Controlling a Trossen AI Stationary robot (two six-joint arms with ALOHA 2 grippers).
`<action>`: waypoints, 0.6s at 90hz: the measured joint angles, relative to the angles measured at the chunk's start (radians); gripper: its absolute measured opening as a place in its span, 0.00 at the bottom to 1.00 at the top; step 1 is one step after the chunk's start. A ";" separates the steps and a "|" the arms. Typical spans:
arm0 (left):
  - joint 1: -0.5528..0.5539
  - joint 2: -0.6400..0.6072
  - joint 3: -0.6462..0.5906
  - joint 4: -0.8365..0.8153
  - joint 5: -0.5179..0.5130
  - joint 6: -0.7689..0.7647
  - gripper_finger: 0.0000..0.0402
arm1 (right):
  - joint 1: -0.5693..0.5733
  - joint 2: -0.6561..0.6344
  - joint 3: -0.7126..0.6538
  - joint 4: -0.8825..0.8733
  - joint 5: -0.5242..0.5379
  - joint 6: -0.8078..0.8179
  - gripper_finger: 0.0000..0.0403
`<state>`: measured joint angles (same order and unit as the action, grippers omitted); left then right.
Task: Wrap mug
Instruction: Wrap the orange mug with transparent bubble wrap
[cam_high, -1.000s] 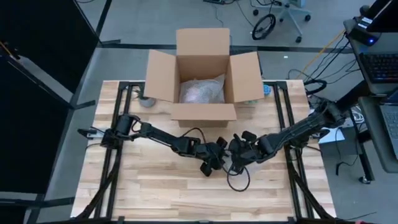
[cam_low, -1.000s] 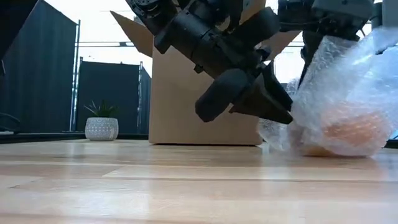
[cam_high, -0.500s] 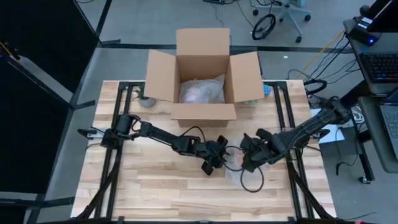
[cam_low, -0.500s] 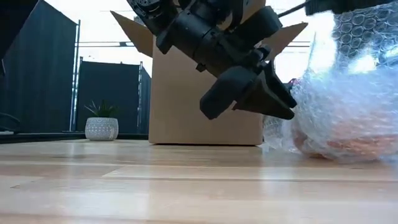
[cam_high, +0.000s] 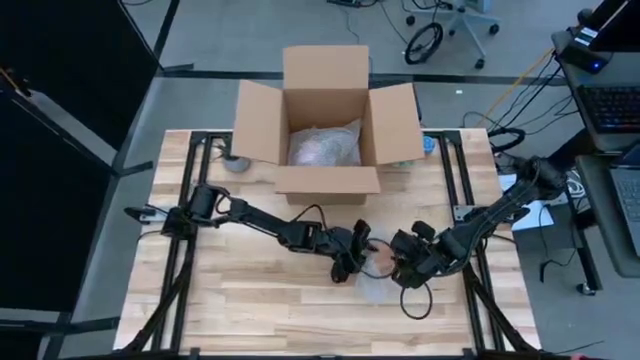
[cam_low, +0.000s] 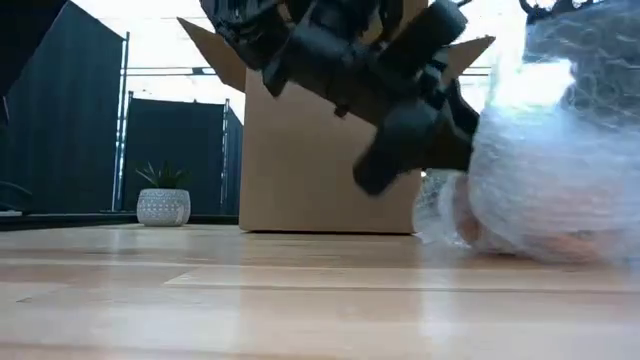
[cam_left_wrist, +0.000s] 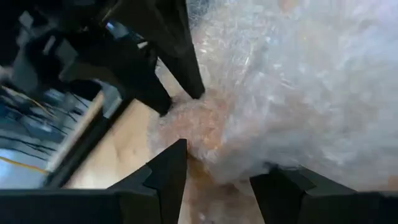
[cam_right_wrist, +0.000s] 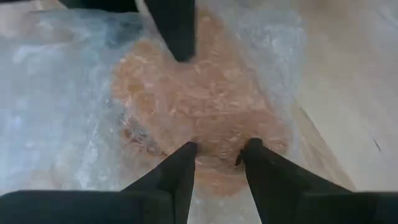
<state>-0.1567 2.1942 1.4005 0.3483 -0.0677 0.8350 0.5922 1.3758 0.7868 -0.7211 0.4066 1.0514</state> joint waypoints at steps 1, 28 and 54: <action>0.000 0.004 0.000 0.008 -0.006 0.010 0.37 | 0.000 0.000 0.000 0.002 0.001 -0.004 0.30; 0.010 0.117 0.050 0.169 -0.093 0.115 0.37 | -0.001 0.000 -0.045 0.117 0.044 -0.024 0.30; 0.007 0.125 0.102 0.059 -0.132 0.078 0.05 | -0.002 -0.002 -0.050 0.139 0.090 -0.017 0.30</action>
<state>-0.1496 2.3192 1.5023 0.4077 -0.2000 0.9131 0.5900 1.3739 0.7364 -0.5821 0.4969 1.0344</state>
